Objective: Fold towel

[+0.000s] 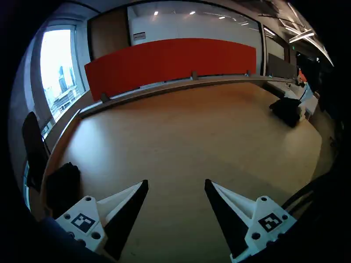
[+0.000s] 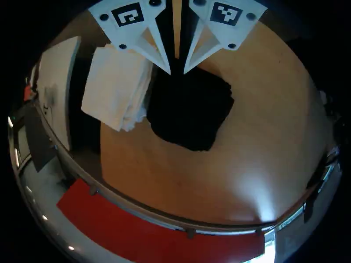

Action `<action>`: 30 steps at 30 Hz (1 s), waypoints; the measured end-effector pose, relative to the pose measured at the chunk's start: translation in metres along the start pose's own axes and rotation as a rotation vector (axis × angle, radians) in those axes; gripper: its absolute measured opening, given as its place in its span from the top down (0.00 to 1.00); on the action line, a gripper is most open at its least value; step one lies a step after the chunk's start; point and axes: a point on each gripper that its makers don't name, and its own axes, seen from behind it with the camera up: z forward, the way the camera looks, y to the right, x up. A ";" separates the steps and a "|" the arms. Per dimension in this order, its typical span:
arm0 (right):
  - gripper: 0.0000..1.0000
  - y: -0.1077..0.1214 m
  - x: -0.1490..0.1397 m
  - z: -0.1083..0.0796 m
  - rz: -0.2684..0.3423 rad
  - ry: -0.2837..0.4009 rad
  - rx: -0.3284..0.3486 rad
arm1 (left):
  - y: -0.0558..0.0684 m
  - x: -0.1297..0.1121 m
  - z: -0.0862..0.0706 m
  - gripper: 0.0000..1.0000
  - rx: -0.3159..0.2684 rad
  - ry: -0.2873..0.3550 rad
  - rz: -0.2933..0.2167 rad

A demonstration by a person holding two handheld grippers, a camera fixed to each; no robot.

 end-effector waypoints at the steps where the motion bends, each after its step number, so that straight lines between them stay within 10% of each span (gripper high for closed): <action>1: 0.95 0.000 -0.004 0.002 0.006 -0.008 -0.001 | -0.001 -0.001 0.000 0.04 0.001 -0.002 0.001; 30: 0.95 0.003 -0.059 0.052 0.108 -0.159 -0.024 | -0.008 -0.006 -0.002 0.05 0.025 -0.039 0.024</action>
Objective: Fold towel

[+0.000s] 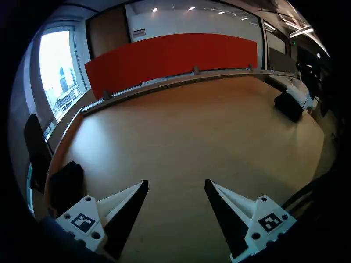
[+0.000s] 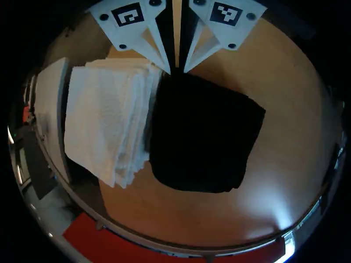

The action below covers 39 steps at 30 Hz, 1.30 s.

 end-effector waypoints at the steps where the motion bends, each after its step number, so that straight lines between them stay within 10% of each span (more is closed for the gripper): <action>1: 0.95 0.000 -0.001 0.002 0.003 -0.002 0.000 | 0.000 0.000 0.000 0.05 0.001 -0.001 0.001; 24: 0.87 -0.003 -0.005 0.008 0.024 0.043 -0.018 | 0.008 0.004 0.005 0.04 -0.007 -0.009 0.012; 39: 0.43 -0.003 -0.004 -0.013 0.038 0.106 -0.036 | 0.010 0.008 0.006 0.04 -0.019 0.005 0.015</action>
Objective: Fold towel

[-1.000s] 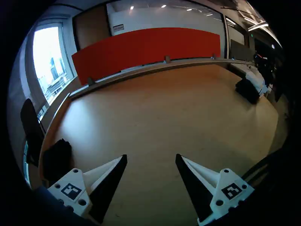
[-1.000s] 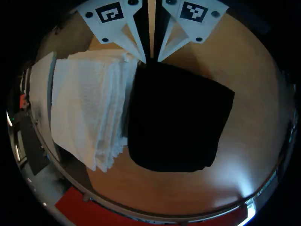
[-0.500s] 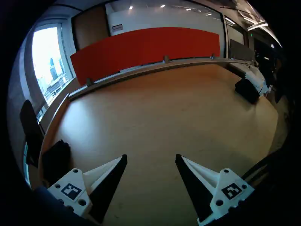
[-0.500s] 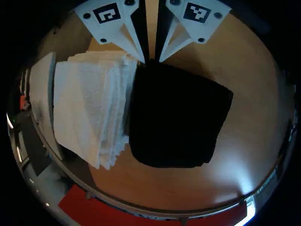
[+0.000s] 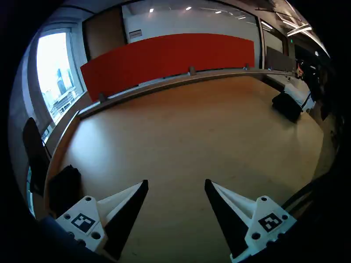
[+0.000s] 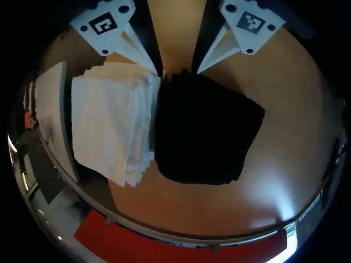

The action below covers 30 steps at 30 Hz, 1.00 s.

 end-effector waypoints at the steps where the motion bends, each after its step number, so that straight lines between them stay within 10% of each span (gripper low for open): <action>1: 0.41 0.001 0.001 -0.001 0.001 0.005 -0.005 | 0.000 0.000 0.000 0.04 -0.001 0.001 0.000; 30: 0.41 0.011 0.014 -0.030 0.025 0.069 -0.089 | -0.002 0.005 0.001 0.04 -0.014 0.027 -0.008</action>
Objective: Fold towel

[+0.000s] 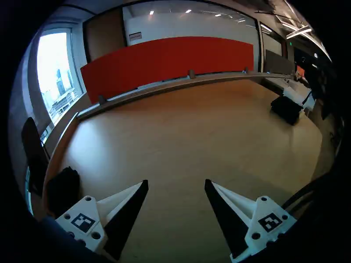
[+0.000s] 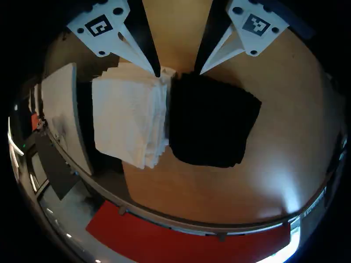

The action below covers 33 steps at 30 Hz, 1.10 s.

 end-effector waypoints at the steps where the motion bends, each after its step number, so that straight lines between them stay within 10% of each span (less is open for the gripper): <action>1: 0.41 0.001 0.000 -0.001 0.000 0.002 -0.004 | 0.000 0.000 0.000 0.04 0.000 0.001 -0.001; 9: 0.41 0.002 0.007 -0.009 0.018 0.027 -0.015 | 0.000 0.001 -0.001 0.04 -0.006 0.008 0.000; 19: 0.11 -0.005 0.024 -0.011 0.033 0.074 -0.001 | -0.004 -0.002 -0.004 0.04 -0.003 0.009 -0.003; 33: 0.11 -0.020 0.053 -0.006 0.055 0.124 0.040 | -0.009 -0.006 -0.006 0.04 0.011 0.003 -0.010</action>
